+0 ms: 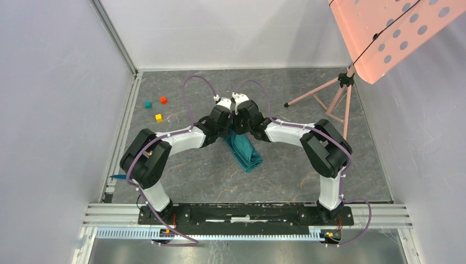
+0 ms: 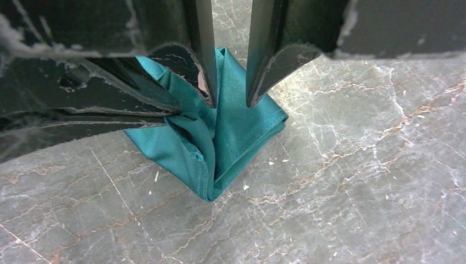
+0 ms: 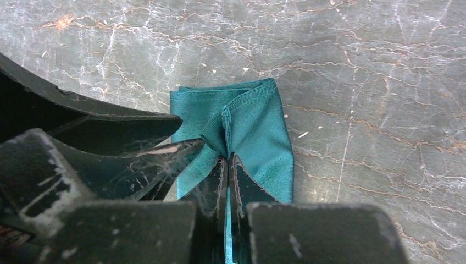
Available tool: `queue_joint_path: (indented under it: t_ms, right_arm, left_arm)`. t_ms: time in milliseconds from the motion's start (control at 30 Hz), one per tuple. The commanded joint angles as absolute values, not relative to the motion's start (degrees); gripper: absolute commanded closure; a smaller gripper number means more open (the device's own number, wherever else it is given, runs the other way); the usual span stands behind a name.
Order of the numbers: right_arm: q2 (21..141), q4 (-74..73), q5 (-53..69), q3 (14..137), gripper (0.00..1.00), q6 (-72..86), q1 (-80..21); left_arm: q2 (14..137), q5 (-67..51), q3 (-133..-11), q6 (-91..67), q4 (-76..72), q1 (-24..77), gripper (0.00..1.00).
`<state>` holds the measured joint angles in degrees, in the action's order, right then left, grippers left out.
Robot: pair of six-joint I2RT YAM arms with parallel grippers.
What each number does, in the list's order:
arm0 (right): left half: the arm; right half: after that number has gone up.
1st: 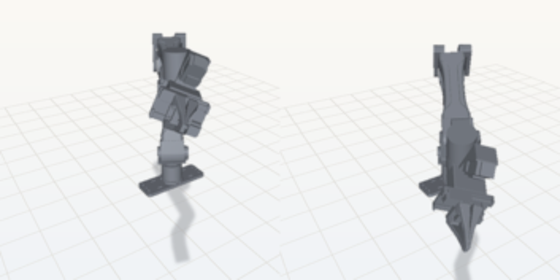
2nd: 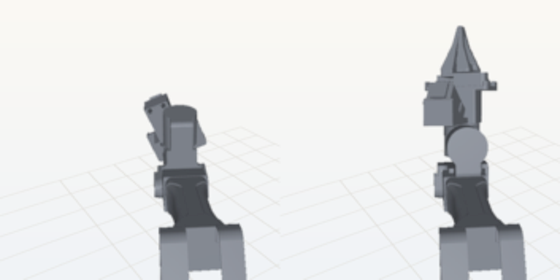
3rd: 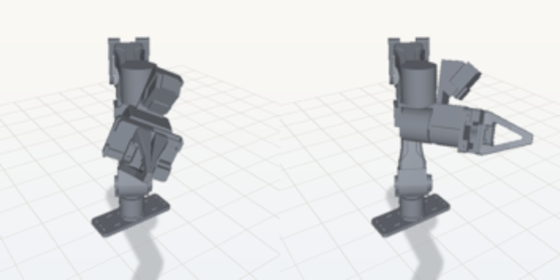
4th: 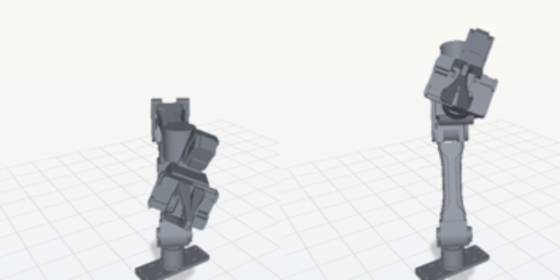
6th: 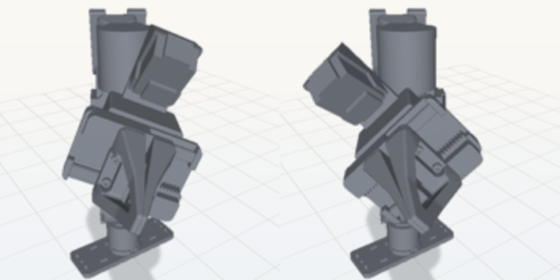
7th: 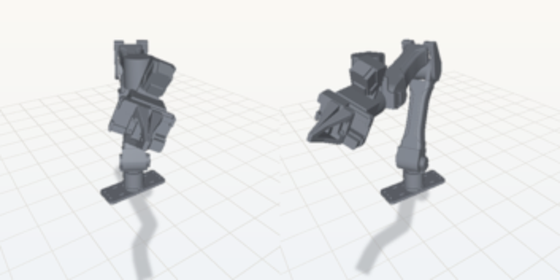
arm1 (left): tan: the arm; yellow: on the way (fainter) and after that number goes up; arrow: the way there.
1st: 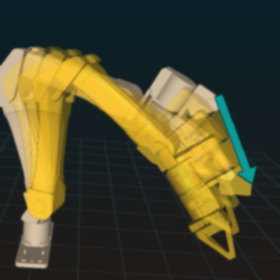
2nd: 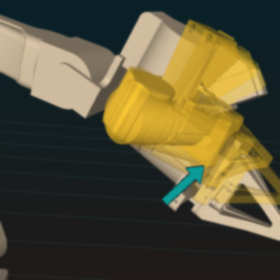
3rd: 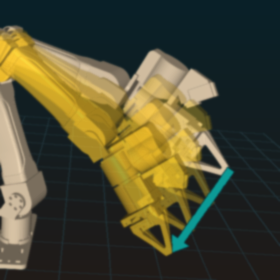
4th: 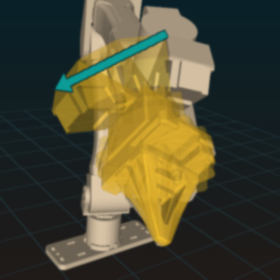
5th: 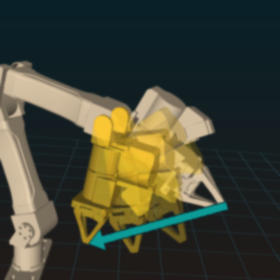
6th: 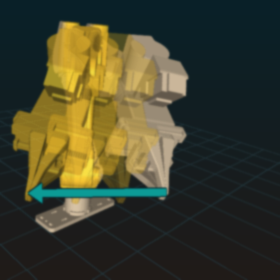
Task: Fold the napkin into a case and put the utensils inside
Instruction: Pick up the top corner of the smaller rectangle folded napkin, then grasp the top corner of the smaller rectangle folded napkin from the folded napkin.
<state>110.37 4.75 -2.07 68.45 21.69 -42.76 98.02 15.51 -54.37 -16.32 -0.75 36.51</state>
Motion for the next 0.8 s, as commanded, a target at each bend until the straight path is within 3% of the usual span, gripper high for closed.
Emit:
queue_joint_path:
  t_ms: [0,400,767]
  right_arm:
    - [107.44,7.34,-0.81,67.94,1.00,22.26,-42.56]
    - [107.32,9.54,3.18,66.24,1.00,24.99,-40.37]
    - [107.31,10.46,4.29,65.73,1.00,25.58,-40.08]
  left_arm:
    - [99.74,19.32,-57.34,-10.46,-1.33,38.22,0.67]
    - [100.68,18.37,-54.80,-13.98,-4.35,38.59,0.62]
    - [103.79,23.01,-55.99,-13.47,-2.37,38.70,0.63]
